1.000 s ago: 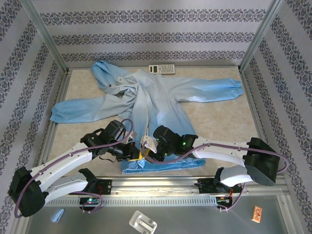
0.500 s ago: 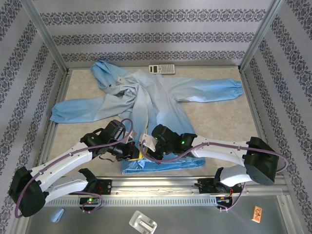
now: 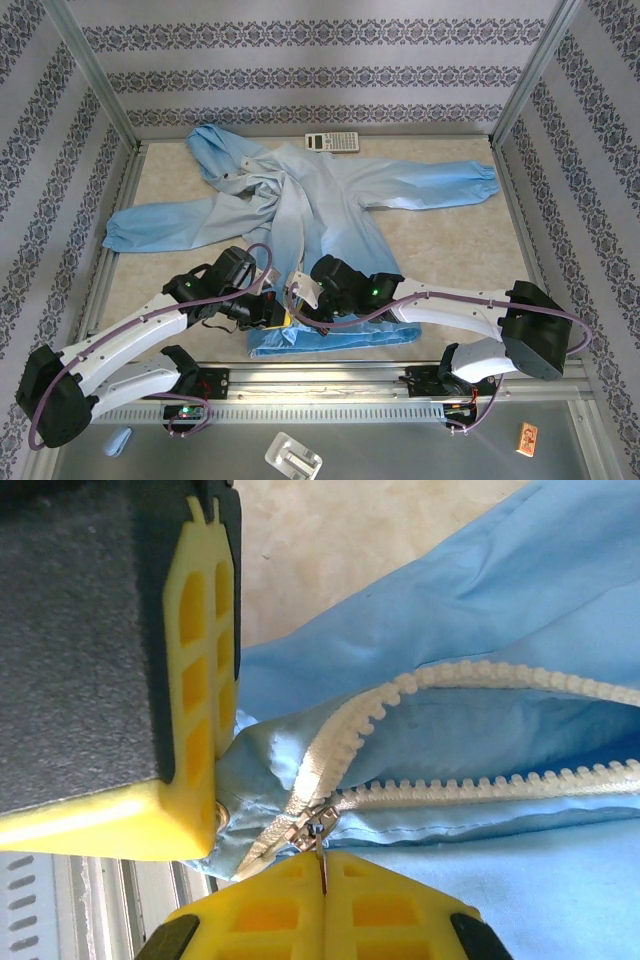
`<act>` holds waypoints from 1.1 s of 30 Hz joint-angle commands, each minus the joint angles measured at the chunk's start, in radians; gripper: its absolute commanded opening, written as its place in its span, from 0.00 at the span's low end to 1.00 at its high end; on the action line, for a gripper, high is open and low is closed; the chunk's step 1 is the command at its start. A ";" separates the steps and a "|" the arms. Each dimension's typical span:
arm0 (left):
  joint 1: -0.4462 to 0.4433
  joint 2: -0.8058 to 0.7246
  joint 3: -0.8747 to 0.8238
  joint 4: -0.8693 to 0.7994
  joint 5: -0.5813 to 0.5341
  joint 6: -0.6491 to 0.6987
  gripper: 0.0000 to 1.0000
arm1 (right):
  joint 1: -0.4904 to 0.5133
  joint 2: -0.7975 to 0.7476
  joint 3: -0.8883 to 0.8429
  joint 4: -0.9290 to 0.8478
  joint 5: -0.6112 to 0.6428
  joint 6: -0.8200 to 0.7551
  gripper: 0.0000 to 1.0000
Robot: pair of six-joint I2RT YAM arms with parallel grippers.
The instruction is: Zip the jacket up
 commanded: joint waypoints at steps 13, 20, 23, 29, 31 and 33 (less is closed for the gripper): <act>0.003 -0.051 0.026 -0.133 -0.068 0.069 0.43 | -0.034 0.004 -0.008 0.087 -0.108 0.018 0.00; 0.003 -0.226 -0.053 0.006 -0.244 -0.108 0.51 | -0.025 0.020 -0.010 0.094 -0.212 0.029 0.00; -0.004 -0.294 -0.155 0.137 -0.237 -0.205 0.50 | -0.020 0.033 -0.005 0.103 -0.221 0.039 0.00; -0.041 -0.287 -0.191 0.181 -0.226 -0.240 0.49 | -0.018 0.053 0.014 0.096 -0.163 0.076 0.00; -0.055 -0.279 -0.203 0.204 -0.226 -0.251 0.49 | -0.018 0.060 0.016 0.105 -0.157 0.092 0.00; -0.068 -0.270 -0.224 0.244 -0.221 -0.271 0.46 | -0.018 0.070 0.021 0.106 -0.154 0.105 0.00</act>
